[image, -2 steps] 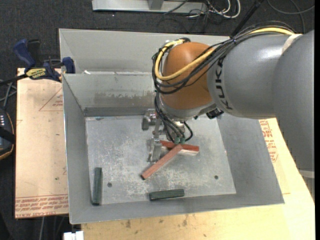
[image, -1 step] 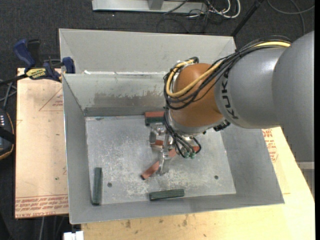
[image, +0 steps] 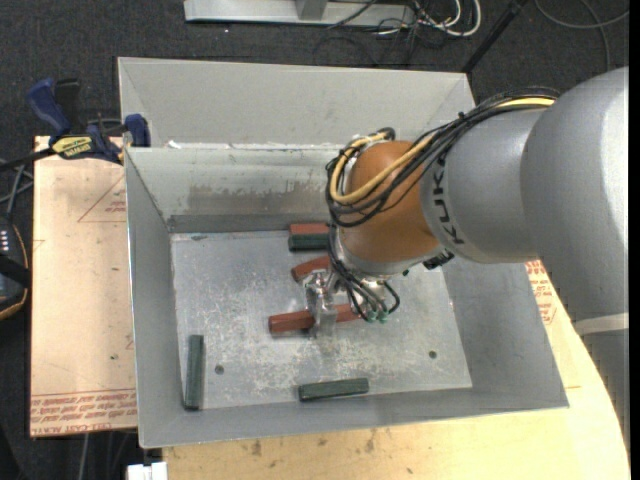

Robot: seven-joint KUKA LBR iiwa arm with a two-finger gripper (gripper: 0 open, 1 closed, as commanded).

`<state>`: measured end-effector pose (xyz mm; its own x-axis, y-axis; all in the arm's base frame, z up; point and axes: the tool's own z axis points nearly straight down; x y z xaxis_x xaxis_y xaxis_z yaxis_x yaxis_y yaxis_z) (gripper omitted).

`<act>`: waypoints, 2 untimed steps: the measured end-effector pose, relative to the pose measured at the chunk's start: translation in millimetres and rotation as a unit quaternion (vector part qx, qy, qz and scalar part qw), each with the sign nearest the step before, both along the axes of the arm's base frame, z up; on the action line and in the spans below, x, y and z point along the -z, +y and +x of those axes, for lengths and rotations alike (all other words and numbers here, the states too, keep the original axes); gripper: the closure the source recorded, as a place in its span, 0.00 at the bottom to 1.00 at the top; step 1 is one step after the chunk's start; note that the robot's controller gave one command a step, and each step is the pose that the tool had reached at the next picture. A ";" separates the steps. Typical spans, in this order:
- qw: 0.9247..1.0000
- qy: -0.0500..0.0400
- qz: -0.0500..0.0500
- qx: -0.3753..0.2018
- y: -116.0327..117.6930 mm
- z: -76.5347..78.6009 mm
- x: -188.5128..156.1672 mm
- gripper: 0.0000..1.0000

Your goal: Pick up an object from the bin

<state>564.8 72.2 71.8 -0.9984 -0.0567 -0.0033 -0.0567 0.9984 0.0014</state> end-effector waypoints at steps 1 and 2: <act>1.000 0.000 0.000 0.000 0.0 0.0 0.0 1.00; 1.000 -0.002 0.000 -0.031 1.5 -4.2 -151.9 1.00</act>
Offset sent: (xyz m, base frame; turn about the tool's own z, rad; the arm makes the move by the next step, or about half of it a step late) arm -0.0058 0.0008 0.1503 -0.0626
